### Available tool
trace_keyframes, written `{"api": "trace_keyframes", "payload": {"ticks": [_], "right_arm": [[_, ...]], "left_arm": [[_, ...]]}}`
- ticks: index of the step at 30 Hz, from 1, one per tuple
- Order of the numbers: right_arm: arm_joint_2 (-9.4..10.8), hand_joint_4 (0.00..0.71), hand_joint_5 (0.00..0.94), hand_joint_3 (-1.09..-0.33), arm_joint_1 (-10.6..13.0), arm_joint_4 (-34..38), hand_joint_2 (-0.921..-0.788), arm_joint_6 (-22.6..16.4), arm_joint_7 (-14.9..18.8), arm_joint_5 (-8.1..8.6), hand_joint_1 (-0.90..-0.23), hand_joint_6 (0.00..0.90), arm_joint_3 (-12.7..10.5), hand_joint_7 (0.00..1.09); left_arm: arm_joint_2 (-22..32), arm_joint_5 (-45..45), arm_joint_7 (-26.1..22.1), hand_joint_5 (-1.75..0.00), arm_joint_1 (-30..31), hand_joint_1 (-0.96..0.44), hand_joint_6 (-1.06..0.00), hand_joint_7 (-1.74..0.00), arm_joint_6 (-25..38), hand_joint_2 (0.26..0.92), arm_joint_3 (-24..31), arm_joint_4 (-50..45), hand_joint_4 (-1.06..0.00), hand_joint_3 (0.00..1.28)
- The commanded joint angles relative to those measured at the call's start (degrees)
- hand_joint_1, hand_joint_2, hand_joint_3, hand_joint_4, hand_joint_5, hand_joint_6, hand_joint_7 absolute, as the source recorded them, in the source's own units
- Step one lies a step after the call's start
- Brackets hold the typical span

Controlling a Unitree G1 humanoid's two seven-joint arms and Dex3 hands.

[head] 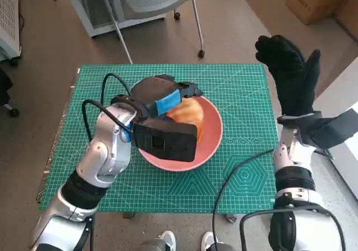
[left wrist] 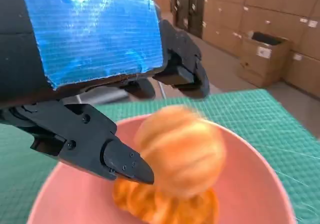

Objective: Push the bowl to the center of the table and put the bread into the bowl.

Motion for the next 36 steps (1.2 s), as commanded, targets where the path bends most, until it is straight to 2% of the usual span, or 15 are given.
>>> {"api": "trace_keyframes", "payload": {"ticks": [1, 4, 8, 12, 18, 22, 25, 32, 36], "right_arm": [[0.6, 0.176, 0.015, -0.761, 0.9, 0.9, -0.921, 0.8, -1.5, -0.61, -0.622, 0.357, 0.3, 0.04], [0.9, 0.184, 0.015, -0.749, 0.9, 1.0, -0.921, 0.5, -2.2, -1.12, -0.627, 0.364, 0.8, 0.04], [1.2, 0.188, 0.014, -0.748, 1.1, 0.7, -0.921, 0.3, -2.5, -1.62, -0.621, 0.364, 1.6, 0.04], [1.5, 0.189, 0.011, -0.761, 1.1, 0.3, -0.921, 0.6, -1.9, -1.45, -0.610, 0.338, 2.2, 0.02], [1.5, 0.173, 0.002, -0.767, 0.9, -0.6, -0.921, 1.3, -0.8, -1.05, -0.613, 0.302, 2.9, 0.00], [1.3, 0.159, 0.000, -0.763, 0.3, -0.8, -0.921, 1.9, -0.1, -1.06, -0.620, 0.289, 3.2, 0.00], [1.4, 0.157, 0.000, -0.756, -0.2, -1.0, -0.921, 2.6, 0.9, -0.31, -0.633, 0.289, 3.0, 0.00], [1.5, 0.157, 0.001, -0.737, -1.0, -1.6, -0.921, 3.1, 1.8, -0.11, -0.640, 0.293, 3.2, 0.00], [1.7, 0.157, 0.001, -0.734, -1.6, -1.6, -0.921, 3.5, 2.0, -0.18, -0.643, 0.296, 3.4, 0.01]], "left_arm": [[3.0, -7.3, 1.6, 0.00, 1.8, -0.42, -0.27, 0.00, -8.2, 0.878, 4.2, 1.5, -0.08, 0.01], [4.4, -11.8, 2.4, 0.00, 2.5, -0.52, -0.24, 0.00, -13.2, 0.882, 6.6, 3.8, -0.02, 0.01], [5.8, -18.1, 3.0, 0.00, 4.0, -0.59, -0.22, 0.00, -18.6, 0.889, 10.6, 6.7, 0.00, 0.01], [6.1, -24.9, 3.1, 0.00, 6.8, -0.61, -0.19, 0.00, -20.0, 0.904, 15.5, 6.8, 0.00, 0.01], [3.7, -37.6, 4.9, 0.00, 12.4, -0.60, -0.15, 0.00, -20.8, 0.918, 24.6, 3.4, 0.00, 0.03], [-0.8, -47.2, 8.7, 0.00, 16.8, -0.63, -0.10, 0.00, -21.6, 0.920, 31.4, 0.0, 0.00, 0.12], [-3.8, -52.1, 11.8, 0.00, 19.1, -0.69, -0.10, -0.01, -24.9, 0.921, 35.7, 0.5, 0.00, 0.20], [-7.3, -55.0, 18.1, -0.02, 23.1, -0.77, -0.11, -0.02, -27.9, 0.921, 39.7, -1.5, -0.05, 0.31], [-7.1, -56.7, 18.4, -0.03, 25.6, -0.77, -0.14, -0.04, -25.9, 0.921, 40.0, -4.6, -0.08, 0.33]]}}
